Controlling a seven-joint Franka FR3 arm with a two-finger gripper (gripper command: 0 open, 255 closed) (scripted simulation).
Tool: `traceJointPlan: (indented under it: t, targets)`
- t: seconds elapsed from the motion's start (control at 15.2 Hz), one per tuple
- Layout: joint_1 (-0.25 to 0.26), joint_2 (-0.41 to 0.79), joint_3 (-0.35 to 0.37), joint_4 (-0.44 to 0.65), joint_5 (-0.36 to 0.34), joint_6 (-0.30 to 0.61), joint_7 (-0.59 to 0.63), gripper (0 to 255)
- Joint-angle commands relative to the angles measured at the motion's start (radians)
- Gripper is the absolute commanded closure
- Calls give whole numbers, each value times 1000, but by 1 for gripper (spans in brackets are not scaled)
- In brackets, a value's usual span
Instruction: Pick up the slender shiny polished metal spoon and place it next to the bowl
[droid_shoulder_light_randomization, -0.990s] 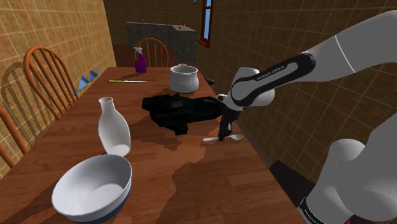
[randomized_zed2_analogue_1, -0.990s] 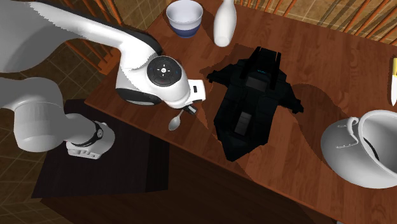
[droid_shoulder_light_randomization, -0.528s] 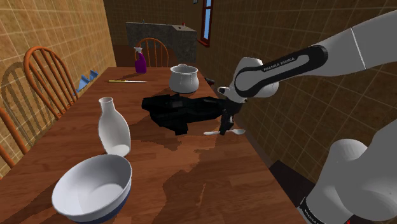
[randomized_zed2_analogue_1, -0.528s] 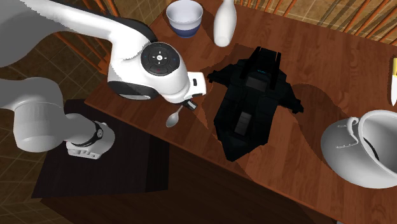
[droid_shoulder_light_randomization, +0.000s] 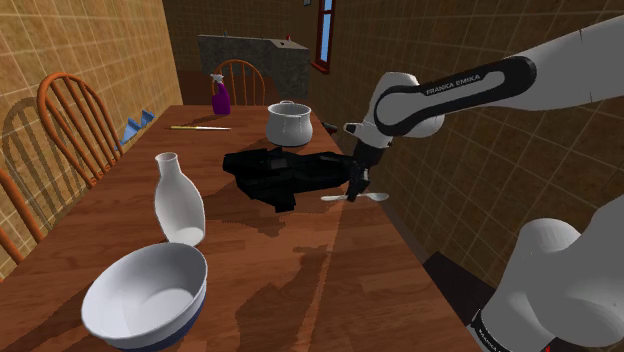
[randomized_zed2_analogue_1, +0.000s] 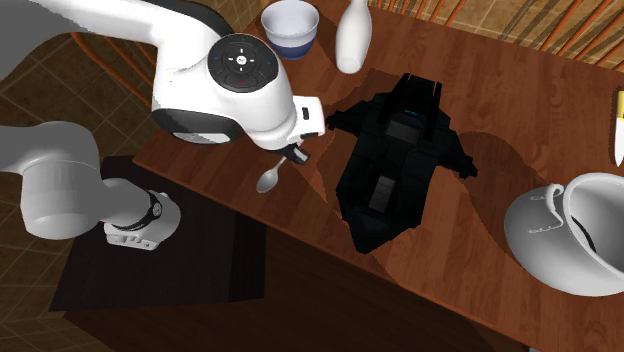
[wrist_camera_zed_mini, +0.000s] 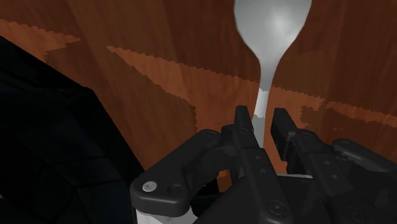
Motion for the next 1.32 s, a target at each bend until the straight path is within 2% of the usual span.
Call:
traceJointPlan:
  t: [0.0,1.06,1.25]
  targets:
    - [-2,-13,3,20,-7,-32,11,255]
    - [-9,-66,21,182,-33,-241,68,255]
    - [12,-114,80,133,-24,-225,142,255]
